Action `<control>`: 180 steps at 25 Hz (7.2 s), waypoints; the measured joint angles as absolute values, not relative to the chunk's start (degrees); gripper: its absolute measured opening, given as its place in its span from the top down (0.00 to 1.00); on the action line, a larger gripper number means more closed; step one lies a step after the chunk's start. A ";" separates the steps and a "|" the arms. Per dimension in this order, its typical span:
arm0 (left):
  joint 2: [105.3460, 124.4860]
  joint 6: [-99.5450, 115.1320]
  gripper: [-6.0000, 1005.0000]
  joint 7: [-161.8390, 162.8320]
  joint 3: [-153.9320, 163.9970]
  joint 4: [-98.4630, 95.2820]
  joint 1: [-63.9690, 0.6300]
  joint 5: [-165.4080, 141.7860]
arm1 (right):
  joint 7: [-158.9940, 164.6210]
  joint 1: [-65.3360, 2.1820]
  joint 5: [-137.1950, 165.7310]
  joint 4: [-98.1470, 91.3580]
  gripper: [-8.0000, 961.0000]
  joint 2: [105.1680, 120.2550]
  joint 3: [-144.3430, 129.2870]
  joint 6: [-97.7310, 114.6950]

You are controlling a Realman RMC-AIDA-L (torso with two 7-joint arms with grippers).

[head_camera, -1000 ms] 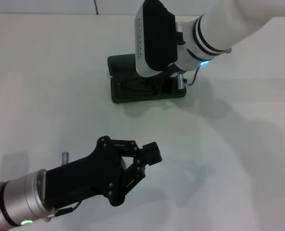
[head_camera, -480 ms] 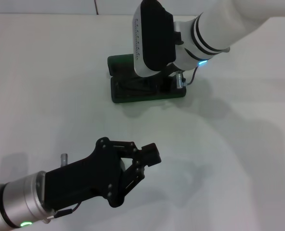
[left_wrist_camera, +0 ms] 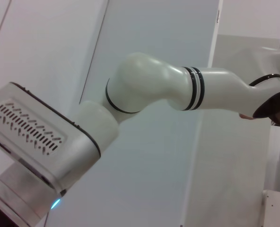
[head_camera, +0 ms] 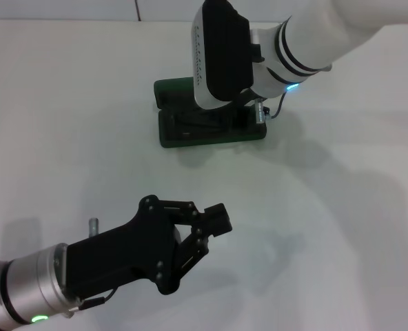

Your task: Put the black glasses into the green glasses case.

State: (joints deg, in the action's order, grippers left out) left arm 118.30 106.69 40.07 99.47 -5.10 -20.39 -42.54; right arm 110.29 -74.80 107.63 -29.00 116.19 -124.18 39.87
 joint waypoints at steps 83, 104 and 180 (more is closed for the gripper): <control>113.68 71.15 0.91 56.42 91.34 -7.73 -35.78 -49.17 | 85.48 -10.44 81.01 -57.86 0.81 115.91 -48.36 86.65; 114.97 63.68 0.91 61.23 91.23 -12.44 -34.21 -53.20 | 82.35 -12.16 81.26 -51.85 0.81 115.36 -48.09 87.28; 120.31 51.14 0.73 145.25 104.37 -61.17 -42.01 -156.00 | 73.02 -14.69 82.17 -36.05 0.80 114.40 -46.76 84.21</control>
State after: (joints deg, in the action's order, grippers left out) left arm 120.31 51.14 145.25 104.37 -61.17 -42.01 -156.00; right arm 73.02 -14.69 82.17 -36.05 114.40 -46.76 84.21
